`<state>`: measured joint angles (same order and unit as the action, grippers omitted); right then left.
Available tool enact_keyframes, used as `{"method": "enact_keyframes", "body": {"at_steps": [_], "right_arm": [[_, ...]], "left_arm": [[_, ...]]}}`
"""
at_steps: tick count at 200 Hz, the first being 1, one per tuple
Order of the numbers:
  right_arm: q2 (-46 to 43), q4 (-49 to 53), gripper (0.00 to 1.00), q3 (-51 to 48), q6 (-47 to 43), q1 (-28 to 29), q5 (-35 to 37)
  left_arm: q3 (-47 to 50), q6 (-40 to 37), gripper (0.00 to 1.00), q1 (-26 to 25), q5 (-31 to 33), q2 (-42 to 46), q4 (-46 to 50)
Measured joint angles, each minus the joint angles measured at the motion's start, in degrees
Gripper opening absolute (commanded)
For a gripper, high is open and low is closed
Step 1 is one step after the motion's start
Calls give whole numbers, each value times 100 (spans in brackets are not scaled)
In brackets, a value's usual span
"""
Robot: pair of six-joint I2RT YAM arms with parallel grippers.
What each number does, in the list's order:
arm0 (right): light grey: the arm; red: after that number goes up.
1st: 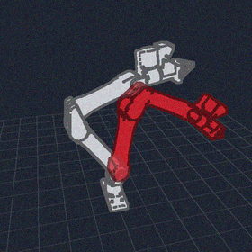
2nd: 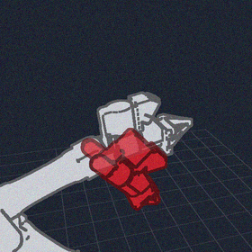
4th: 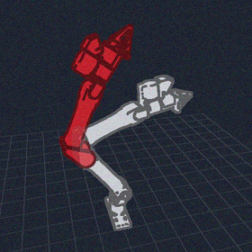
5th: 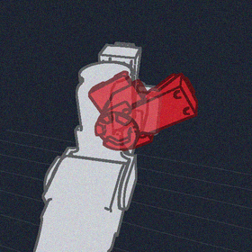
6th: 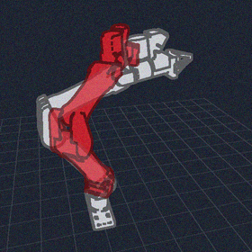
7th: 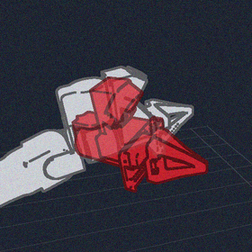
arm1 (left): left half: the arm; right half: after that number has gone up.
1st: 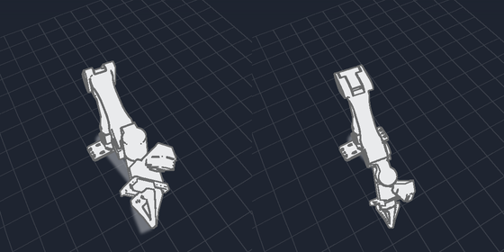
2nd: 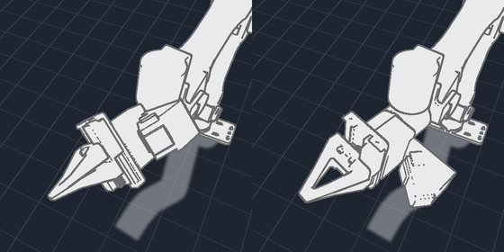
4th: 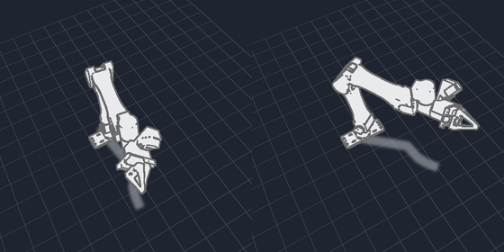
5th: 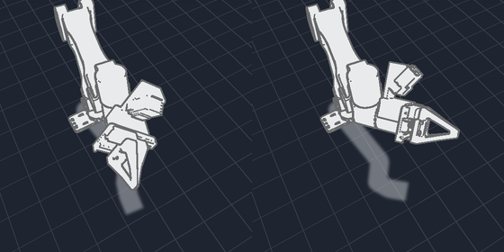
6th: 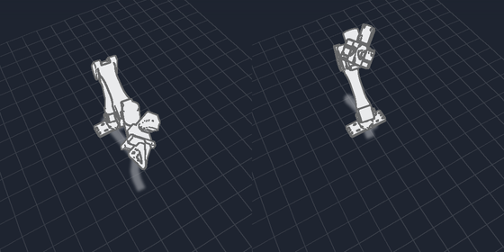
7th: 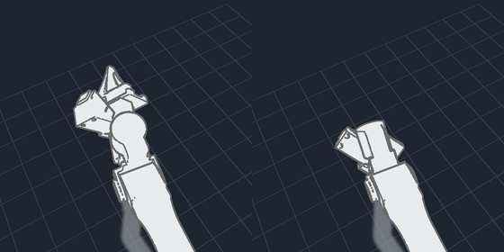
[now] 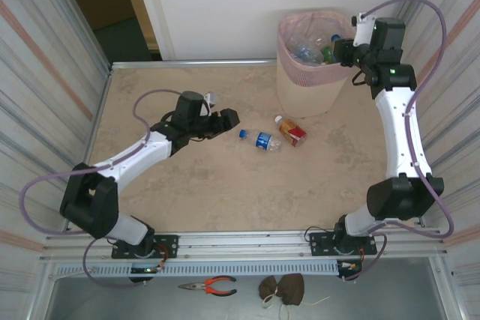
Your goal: Put the plastic bottles in the bin
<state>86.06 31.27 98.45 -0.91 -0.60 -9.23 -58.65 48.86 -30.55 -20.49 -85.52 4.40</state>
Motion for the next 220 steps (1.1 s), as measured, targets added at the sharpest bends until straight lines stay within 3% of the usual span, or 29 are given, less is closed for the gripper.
{"method": "enact_keyframes", "body": {"at_steps": [62,125,220], "right_arm": [[-1012,-131,36,-1298,216,26,-4],[-1604,-127,37,-1753,247,26,-4],[-1725,-109,37,-1867,332,37,-24]], "left_arm": [[-374,1309,75,-35,157,-1147,201],[-658,2422,73,-35,-68,-2387,-376],[-960,3381,46,-35,-87,-2979,-931]]}}
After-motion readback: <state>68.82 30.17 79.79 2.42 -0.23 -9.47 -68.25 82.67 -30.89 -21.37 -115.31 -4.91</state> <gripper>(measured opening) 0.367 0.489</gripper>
